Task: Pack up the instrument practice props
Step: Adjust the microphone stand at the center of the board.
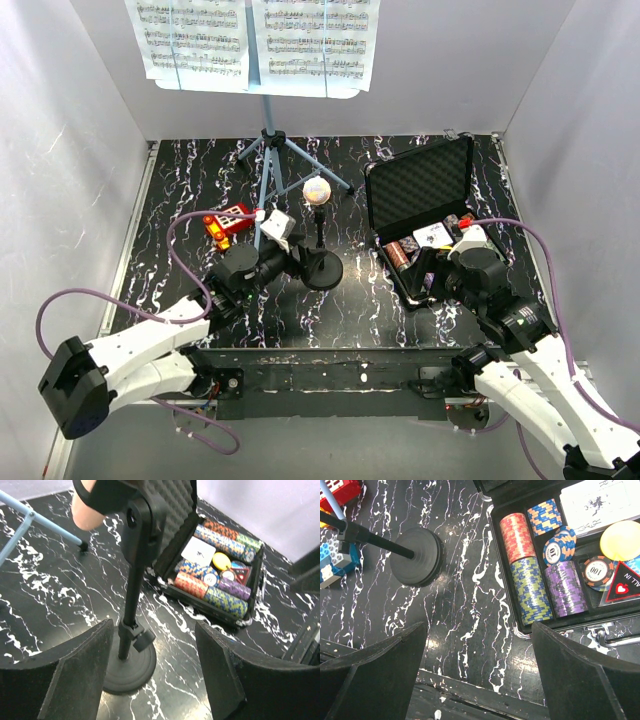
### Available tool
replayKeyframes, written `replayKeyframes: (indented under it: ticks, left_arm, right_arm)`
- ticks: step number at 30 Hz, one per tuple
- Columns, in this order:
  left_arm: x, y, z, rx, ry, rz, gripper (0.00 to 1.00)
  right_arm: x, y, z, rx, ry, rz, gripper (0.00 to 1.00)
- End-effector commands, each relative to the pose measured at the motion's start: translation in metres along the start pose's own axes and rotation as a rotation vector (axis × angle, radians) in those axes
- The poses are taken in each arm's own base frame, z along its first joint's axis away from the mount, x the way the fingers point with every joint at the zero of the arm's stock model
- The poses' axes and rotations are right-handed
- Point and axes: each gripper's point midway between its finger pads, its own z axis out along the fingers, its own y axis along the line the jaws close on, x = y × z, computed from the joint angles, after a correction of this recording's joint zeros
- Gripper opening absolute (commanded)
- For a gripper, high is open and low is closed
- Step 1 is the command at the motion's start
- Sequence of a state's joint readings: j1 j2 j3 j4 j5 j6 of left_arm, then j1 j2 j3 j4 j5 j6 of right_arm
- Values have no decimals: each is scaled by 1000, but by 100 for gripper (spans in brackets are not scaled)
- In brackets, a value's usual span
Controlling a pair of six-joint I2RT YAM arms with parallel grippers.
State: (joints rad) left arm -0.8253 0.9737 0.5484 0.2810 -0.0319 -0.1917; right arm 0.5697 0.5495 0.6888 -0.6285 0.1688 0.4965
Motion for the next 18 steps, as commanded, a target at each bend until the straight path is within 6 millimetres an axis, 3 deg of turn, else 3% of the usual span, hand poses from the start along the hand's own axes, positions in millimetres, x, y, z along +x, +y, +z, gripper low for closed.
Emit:
replayKeyframes:
  ticks: [1,12,18]
  left_arm:
    - [-22,11,10,-67,-128,8,65]
    - [-14,12,31,-70,-123,25,59]
    - [-10,14,37,-77,-138,20,51]
  right_arm:
    - [-5,3,-1,-16,-21,-3,94]
    - [-3,0,-1,-4,-22,-2,93]
    - [-3,-1,1,2,-24,-2,93]
